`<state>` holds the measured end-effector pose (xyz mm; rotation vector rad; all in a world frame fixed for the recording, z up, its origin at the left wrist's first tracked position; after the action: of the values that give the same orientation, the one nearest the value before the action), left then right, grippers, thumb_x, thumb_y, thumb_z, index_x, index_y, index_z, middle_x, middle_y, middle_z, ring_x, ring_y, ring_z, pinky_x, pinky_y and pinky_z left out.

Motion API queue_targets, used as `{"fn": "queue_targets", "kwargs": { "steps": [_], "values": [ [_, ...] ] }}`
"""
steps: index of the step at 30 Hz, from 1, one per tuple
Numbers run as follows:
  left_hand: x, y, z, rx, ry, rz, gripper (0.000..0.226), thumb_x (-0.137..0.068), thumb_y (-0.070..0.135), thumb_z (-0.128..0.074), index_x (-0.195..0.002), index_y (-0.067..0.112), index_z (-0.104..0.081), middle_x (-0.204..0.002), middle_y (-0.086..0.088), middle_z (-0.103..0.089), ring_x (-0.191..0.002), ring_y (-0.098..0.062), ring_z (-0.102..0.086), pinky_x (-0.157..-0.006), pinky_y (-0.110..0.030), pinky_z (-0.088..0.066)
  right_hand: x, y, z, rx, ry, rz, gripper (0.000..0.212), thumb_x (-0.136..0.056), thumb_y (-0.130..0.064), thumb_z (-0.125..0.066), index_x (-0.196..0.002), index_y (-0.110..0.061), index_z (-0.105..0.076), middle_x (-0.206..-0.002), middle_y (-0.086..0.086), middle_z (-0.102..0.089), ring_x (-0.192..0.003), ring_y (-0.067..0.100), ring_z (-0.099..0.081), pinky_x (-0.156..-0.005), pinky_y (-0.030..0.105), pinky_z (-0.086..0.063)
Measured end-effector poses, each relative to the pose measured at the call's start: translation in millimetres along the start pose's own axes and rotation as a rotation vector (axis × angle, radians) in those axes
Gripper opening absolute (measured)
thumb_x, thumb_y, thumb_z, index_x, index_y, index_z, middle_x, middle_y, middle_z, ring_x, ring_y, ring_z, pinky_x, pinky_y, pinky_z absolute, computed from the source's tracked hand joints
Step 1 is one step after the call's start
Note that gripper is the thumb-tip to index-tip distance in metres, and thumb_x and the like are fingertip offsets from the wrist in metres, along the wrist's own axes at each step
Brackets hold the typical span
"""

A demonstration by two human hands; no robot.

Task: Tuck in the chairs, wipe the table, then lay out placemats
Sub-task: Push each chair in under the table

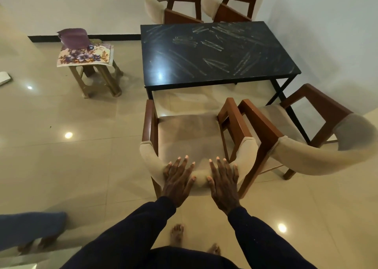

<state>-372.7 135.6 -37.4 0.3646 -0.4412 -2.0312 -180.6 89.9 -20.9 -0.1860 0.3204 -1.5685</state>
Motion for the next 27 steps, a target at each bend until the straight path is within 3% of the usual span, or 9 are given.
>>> {"fn": "queue_targets", "kwargs": {
  "steps": [5,11,18,22,27],
  "values": [
    [1.8,0.3,-0.1,0.01,-0.03,-0.032,0.059,-0.111,0.054,-0.032,-0.164,0.029,-0.037,-0.176,-0.001,-0.021,-0.163,-0.025,-0.015,-0.132,-0.051,-0.004,3.1,-1.7,1.3,-0.01,0.017,-0.024,0.06,-0.112,-0.046,-0.033,-0.168,-0.023,-0.03,-0.173,0.01,-0.03,-0.163,0.032,-0.023,-0.131,0.064,-0.013],
    [10.2,3.4,8.2,0.037,0.002,-0.072,0.054,-0.111,0.05,-0.033,-0.158,0.026,-0.048,-0.17,-0.003,-0.037,-0.159,-0.028,-0.029,-0.13,-0.056,-0.014,15.3,-7.7,1.0,-0.008,0.036,-0.047,0.057,-0.112,-0.042,-0.034,-0.165,-0.02,-0.039,-0.17,0.01,-0.038,-0.16,0.033,-0.029,-0.131,0.063,-0.014],
    [26.3,0.5,2.7,0.047,-0.095,-0.109,0.055,-0.111,0.054,-0.031,-0.16,0.03,-0.043,-0.172,0.002,-0.032,-0.162,-0.022,-0.019,-0.131,-0.055,-0.01,37.9,-14.3,-1.1,-0.031,0.053,-0.065,0.058,-0.113,-0.045,-0.028,-0.162,-0.017,-0.042,-0.167,0.012,-0.042,-0.158,0.036,-0.033,-0.128,0.067,-0.019],
    [27.0,-5.3,2.2,0.052,-0.11,-0.109,0.058,-0.111,0.057,-0.027,-0.161,0.031,-0.041,-0.175,0.003,-0.024,-0.164,-0.02,-0.014,-0.132,-0.051,-0.005,39.1,-20.0,-0.4,-0.03,0.063,-0.08,0.06,-0.112,-0.044,-0.031,-0.165,-0.017,-0.037,-0.17,0.014,-0.035,-0.159,0.037,-0.03,-0.129,0.067,-0.017],
    [25.4,-5.7,-0.8,0.074,-0.08,-0.111,0.056,-0.111,0.055,-0.031,-0.163,0.033,-0.039,-0.177,0.007,-0.018,-0.165,-0.016,-0.007,-0.132,-0.049,-0.004,34.1,-16.6,-7.2,-0.023,0.021,-0.1,0.063,-0.111,-0.046,-0.033,-0.169,-0.021,-0.029,-0.178,0.008,-0.019,-0.165,0.032,-0.012,-0.13,0.065,-0.009]
  ]
}}
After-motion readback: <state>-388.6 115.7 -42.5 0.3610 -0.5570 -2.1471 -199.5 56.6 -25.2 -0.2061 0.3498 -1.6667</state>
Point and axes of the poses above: each hand's wrist, its own x-axis away from the middle knuckle, its own z-axis out of the back of the hand, y = z × x, the point moved 7 cm from there along -x, towards the middle knuckle
